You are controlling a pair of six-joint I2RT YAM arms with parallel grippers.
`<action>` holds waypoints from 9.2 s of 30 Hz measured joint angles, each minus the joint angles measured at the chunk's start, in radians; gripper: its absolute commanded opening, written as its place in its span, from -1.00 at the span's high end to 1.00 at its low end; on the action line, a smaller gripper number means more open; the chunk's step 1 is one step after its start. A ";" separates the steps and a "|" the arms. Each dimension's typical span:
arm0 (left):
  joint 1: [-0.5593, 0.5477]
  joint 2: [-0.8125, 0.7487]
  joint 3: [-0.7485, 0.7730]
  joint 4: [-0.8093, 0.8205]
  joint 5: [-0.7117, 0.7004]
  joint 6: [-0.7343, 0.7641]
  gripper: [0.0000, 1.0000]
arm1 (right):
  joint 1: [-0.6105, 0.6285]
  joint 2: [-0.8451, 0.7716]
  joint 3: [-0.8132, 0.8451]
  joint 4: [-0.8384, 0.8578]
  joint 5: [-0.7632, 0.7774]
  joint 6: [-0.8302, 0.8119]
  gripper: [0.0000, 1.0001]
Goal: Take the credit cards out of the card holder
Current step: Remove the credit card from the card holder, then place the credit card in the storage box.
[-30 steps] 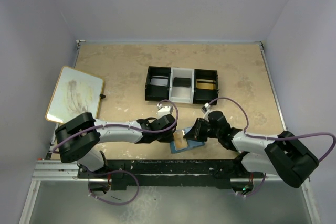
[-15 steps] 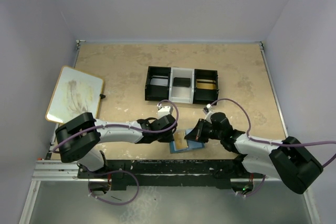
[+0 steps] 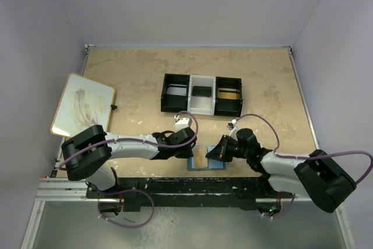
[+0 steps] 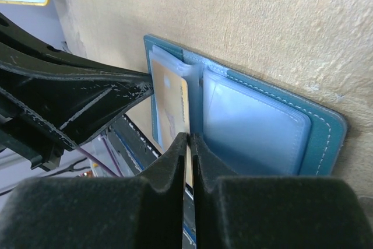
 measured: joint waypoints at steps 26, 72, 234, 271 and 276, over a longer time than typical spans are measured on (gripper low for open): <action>-0.004 -0.003 0.000 0.000 -0.008 0.002 0.86 | -0.026 -0.119 0.002 -0.159 0.017 -0.040 1.00; -0.079 0.058 0.098 -0.052 -0.042 0.117 0.90 | -0.026 0.010 0.035 -0.070 -0.012 -0.052 0.30; 0.462 -0.402 0.121 -0.474 -0.377 0.473 -0.38 | -0.444 0.602 1.058 -0.625 0.029 -2.137 1.00; 0.462 -0.402 0.121 -0.475 -0.377 0.474 -0.38 | -0.412 0.659 0.992 -0.508 0.130 -2.197 0.56; 0.462 -0.402 0.121 -0.475 -0.376 0.475 -0.38 | -0.412 0.656 0.992 -0.552 0.121 -2.193 0.44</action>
